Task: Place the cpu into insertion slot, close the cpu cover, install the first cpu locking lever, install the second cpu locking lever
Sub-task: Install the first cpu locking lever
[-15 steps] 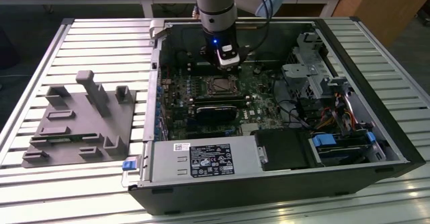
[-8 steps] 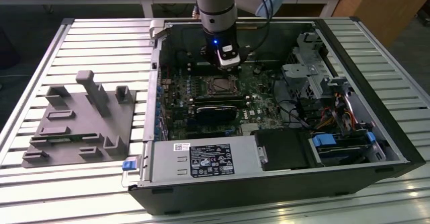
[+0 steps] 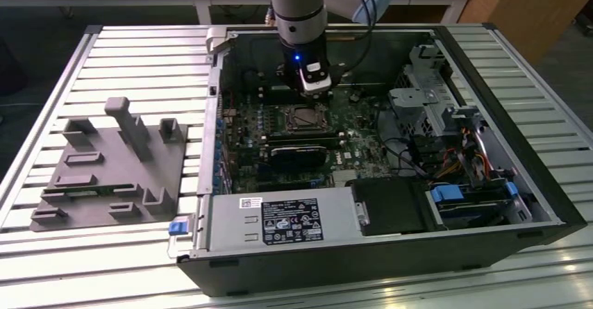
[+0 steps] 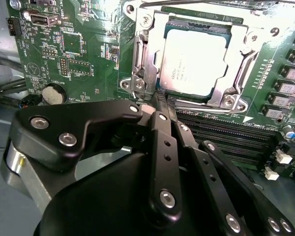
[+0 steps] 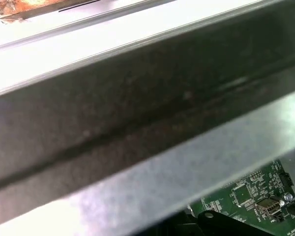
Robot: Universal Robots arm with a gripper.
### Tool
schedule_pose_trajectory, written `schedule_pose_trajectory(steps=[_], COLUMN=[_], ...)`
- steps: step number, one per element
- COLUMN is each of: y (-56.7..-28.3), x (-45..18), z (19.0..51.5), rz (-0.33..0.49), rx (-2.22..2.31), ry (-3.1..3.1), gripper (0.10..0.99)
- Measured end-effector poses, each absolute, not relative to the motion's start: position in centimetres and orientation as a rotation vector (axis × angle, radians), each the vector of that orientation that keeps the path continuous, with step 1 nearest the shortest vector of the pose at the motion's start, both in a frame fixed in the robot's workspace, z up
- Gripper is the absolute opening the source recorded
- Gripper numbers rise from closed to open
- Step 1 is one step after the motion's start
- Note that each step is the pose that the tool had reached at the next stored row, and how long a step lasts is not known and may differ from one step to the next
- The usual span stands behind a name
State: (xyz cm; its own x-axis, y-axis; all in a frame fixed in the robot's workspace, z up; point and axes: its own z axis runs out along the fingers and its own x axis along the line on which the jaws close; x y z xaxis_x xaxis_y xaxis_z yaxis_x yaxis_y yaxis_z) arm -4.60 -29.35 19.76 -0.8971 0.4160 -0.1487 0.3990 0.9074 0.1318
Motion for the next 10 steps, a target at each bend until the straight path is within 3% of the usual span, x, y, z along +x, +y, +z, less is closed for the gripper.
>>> schedule_pose_trajectory(steps=[10], y=[-29.35], x=[-4.59], z=[20.53], rz=[0.148], rx=[0.624], ry=[2.897], gripper=[0.106])
